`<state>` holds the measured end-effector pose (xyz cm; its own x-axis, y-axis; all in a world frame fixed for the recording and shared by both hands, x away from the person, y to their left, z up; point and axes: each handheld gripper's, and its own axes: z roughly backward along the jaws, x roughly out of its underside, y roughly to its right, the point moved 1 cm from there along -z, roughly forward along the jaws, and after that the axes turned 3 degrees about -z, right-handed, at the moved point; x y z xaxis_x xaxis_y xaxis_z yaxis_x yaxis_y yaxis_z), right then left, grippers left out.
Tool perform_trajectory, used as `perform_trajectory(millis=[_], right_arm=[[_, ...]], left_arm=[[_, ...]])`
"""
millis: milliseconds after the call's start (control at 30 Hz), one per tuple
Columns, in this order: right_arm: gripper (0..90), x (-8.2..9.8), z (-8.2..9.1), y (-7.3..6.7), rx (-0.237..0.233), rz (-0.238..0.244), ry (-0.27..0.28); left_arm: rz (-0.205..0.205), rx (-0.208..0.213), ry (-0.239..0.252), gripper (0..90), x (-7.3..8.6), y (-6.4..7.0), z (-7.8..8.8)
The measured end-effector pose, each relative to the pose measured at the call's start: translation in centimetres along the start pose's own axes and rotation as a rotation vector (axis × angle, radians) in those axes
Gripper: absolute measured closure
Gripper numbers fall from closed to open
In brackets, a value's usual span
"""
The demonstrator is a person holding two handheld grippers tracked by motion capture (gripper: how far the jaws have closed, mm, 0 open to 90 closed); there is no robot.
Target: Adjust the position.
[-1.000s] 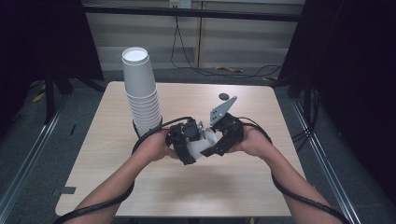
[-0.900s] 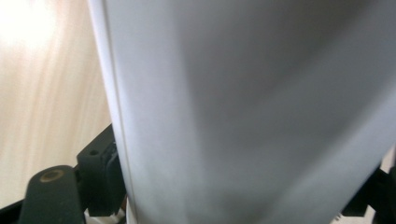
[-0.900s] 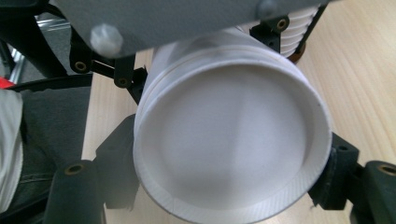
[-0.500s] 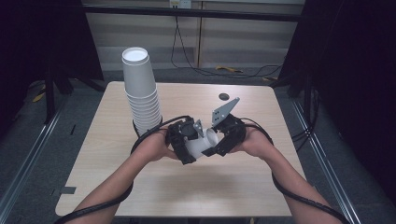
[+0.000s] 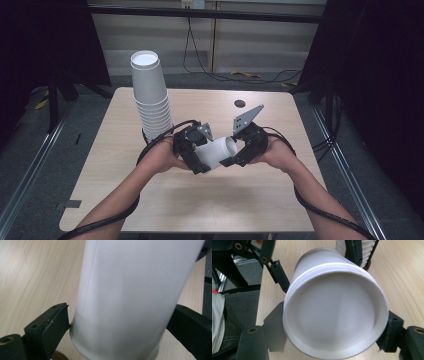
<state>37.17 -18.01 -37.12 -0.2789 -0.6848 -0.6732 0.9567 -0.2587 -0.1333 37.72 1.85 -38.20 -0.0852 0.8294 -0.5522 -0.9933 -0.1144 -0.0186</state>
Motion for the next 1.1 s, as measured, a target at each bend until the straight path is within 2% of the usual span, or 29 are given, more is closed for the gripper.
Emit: perform_trajectory(millis=[133, 200, 267, 567, 733, 933, 1100], right_arm=[[26.1, 0.4, 0.2, 0.1, 0.001, -0.024, 0.001], [26.1, 0.5, 0.4, 0.3, -0.001, -0.033, 0.013], [26.0, 0.7, 0.5, 0.3, 0.000, -0.039, 0.011], [26.0, 0.9, 0.8, 0.4, -0.012, -0.055, 0.026], [25.9, 1.0, 0.9, 0.5, -0.010, -0.056, 0.029], [25.9, 1.1, 0.9, 0.5, -0.019, -0.059, 0.033], [25.8, 1.0, 0.8, 0.4, -0.027, -0.057, 0.031]], left_arm=[[0.000, -0.018, 0.030, 0.0, 0.4, -0.1, 0.0], [-0.008, -0.010, 0.058, 0.0, 0.6, -0.2, 0.0], [0.001, -0.005, 0.078, 0.0, 0.8, -0.2, -0.1], [0.005, 0.011, 0.083, 0.0, 1.4, -0.1, -0.9], [0.015, 0.015, 0.111, 0.0, 1.7, -0.2, -1.5], [0.021, 0.027, 0.117, 0.0, 1.9, -0.1, -2.0], [0.012, 0.022, 0.117, 0.0, 2.0, 0.0, -2.1]])
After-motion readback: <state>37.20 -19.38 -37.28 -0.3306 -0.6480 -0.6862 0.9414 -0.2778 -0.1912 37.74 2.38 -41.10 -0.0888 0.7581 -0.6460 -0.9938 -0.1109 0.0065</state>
